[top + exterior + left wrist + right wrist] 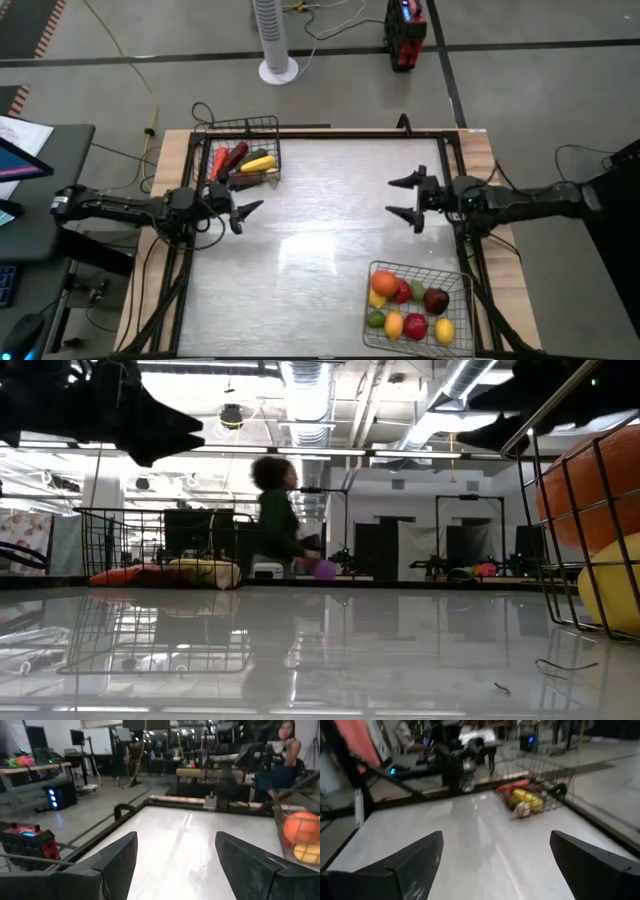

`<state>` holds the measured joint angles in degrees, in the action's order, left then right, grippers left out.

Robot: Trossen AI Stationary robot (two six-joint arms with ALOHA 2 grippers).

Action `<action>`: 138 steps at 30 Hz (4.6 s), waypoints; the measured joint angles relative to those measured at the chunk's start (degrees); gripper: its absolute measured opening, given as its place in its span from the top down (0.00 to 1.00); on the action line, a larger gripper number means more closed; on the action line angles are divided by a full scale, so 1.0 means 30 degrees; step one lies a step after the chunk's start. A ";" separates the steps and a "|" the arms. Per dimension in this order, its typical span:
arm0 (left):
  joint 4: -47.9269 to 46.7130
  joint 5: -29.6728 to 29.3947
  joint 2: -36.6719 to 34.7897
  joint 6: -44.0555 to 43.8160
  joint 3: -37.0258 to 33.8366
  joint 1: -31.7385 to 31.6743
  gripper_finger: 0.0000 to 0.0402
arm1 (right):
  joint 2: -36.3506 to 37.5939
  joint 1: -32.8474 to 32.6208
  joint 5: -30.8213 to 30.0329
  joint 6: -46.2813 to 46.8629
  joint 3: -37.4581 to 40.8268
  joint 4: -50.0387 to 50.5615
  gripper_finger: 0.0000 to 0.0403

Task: Sort produce into baskets
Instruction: Return to Home Position

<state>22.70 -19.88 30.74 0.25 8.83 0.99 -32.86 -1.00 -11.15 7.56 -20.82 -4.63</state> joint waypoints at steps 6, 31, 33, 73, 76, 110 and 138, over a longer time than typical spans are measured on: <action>-0.0942 -0.0392 -0.2229 -0.0373 -0.0907 0.0000 0.36 | 0.3051 0.2008 0.1833 -0.0094 0.2571 -0.1507 0.02; -0.5777 -0.6954 -0.7112 -0.2009 -0.2132 0.4182 0.38 | 1.0853 0.2463 0.1091 0.1462 0.4910 0.2700 0.02; -0.6459 -0.7149 -0.7718 -0.1804 -0.2132 0.4786 0.39 | 1.0927 0.2456 0.1110 0.1468 0.4910 0.2903 0.02; -0.8169 -0.6745 -0.9885 -0.0975 -0.2110 0.6288 0.43 | 1.0905 0.2452 0.0698 0.4340 0.5150 0.6248 0.02; -0.8169 -0.6738 -0.9885 -0.0969 -0.2110 0.6288 0.43 | 1.0905 0.2449 0.0698 0.4340 0.5150 0.6255 0.02; -0.8169 -0.6716 -0.9878 -0.0969 -0.2110 0.6281 0.43 | 1.0905 0.2449 0.0705 0.4340 0.5150 0.6277 0.02; -0.8169 -0.6716 -0.9878 -0.0974 -0.2110 0.6288 0.43 | 1.0905 0.2449 0.0705 0.4333 0.5158 0.6277 0.02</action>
<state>-1.80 -40.03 1.10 -2.67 2.50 19.86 -0.14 6.35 -9.04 20.56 -5.34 14.20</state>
